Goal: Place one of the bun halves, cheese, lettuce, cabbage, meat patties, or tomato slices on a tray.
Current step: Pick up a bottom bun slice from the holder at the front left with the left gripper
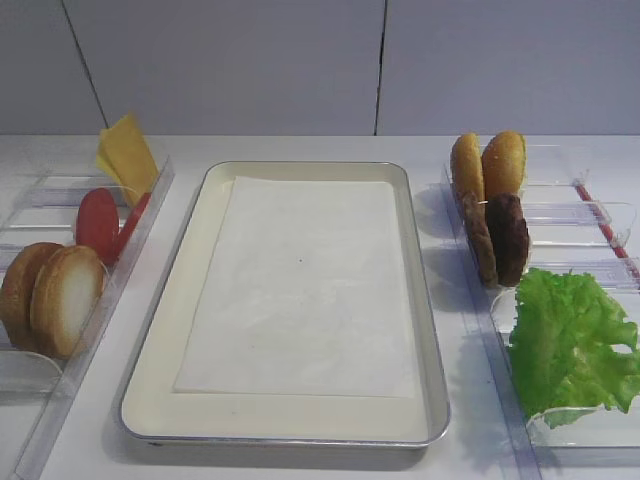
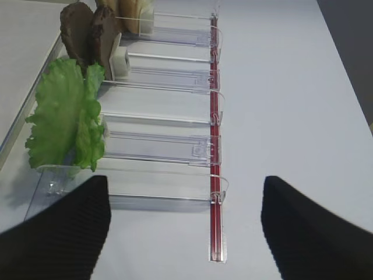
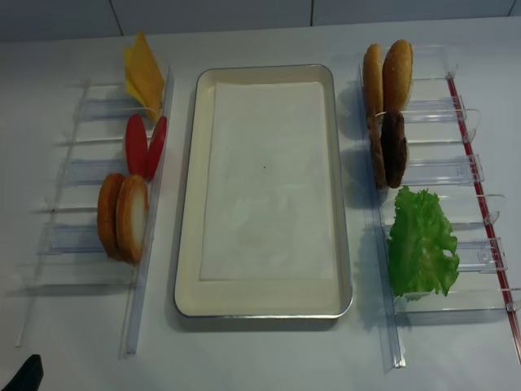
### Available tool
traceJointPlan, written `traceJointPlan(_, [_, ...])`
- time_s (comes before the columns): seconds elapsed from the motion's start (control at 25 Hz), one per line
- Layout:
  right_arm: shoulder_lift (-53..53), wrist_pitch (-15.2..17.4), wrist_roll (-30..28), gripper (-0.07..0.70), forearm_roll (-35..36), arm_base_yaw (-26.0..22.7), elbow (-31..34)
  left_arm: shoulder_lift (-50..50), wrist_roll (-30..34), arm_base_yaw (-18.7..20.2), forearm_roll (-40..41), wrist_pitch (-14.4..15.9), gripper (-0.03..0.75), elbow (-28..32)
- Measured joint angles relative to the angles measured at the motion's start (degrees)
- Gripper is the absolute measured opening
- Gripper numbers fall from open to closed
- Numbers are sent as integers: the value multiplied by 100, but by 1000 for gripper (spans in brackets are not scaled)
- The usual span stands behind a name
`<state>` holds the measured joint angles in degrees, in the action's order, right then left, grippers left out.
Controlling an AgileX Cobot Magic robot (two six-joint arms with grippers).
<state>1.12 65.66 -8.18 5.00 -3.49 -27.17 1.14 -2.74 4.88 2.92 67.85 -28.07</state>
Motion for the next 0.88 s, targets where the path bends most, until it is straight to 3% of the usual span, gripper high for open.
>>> traceJointPlan(0.52, [0,0,0,533,0,0,0,-77,0,0,-292,52,560,-52])
traceJointPlan(0.88, [0,0,0,533,0,0,0,-1615,445,0,-1252,96,532,-721])
